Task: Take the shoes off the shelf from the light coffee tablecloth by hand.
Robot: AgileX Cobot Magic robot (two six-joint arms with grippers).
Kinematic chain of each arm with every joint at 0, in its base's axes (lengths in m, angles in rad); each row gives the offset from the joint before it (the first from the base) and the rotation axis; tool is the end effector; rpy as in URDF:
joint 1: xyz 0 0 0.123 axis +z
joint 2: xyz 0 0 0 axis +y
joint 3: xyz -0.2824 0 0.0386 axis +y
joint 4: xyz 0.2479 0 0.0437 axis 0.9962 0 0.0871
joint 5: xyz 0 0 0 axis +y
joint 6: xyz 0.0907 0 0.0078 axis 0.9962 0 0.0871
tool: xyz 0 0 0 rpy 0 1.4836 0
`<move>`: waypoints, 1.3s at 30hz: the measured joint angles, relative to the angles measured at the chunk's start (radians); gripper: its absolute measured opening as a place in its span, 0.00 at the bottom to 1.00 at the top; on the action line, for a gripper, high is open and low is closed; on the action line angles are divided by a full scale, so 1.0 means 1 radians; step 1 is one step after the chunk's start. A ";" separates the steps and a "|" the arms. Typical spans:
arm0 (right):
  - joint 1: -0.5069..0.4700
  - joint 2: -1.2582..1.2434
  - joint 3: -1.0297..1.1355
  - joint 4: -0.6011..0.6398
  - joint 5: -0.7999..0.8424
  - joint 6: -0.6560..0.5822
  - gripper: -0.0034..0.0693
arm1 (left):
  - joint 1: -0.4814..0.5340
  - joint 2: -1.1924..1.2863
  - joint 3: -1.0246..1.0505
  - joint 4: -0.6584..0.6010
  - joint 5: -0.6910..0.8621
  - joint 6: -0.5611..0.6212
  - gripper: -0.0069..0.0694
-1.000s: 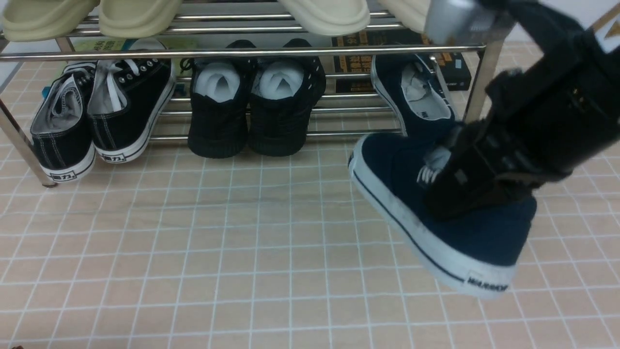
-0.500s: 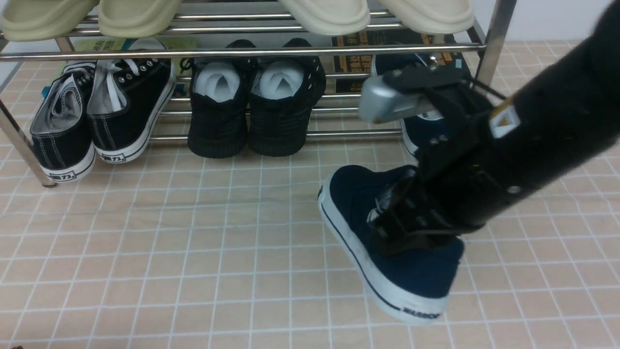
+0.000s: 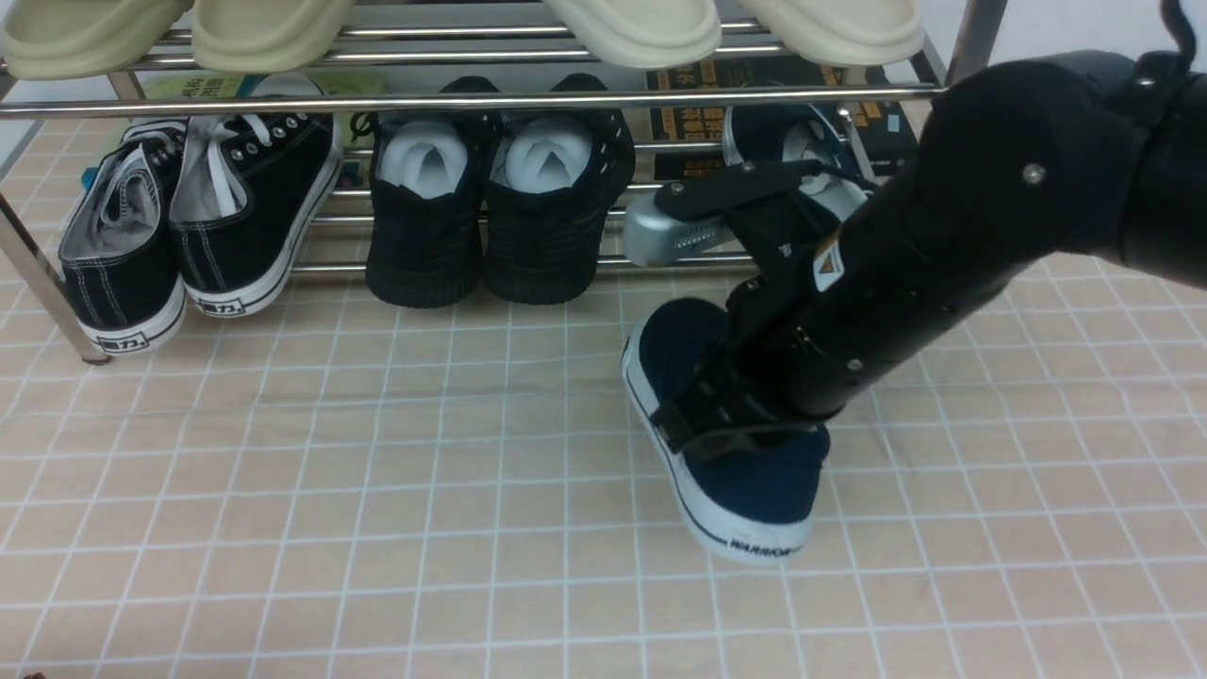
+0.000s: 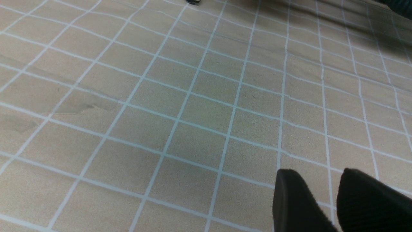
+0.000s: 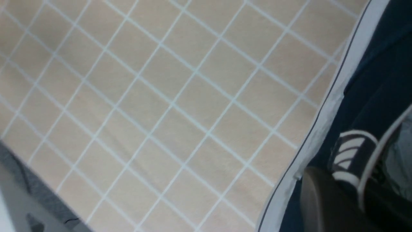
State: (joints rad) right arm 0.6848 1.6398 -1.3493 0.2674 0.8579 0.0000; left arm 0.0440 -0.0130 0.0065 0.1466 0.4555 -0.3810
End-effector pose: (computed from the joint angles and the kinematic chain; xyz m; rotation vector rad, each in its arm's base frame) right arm 0.2617 0.2373 0.2958 -0.7469 2.5874 0.5507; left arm 0.0495 0.0081 0.1713 -0.3241 1.9009 -0.0753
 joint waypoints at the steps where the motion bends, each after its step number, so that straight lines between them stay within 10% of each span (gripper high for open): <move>1: 0.000 0.005 -0.003 -0.021 -0.003 0.011 0.10 | 0.000 0.000 0.000 0.000 0.000 0.000 0.41; 22: 0.004 0.184 -0.004 -0.145 -0.129 0.105 0.14 | 0.000 0.000 0.000 0.000 0.000 0.000 0.41; 39: -0.001 0.195 -0.075 -0.017 -0.012 0.122 0.53 | 0.000 0.000 0.000 0.000 0.000 0.000 0.41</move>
State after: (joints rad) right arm 0.6838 1.8344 -1.4239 0.2501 0.8463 0.1216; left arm 0.0440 -0.0130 0.0065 0.1466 0.4555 -0.3810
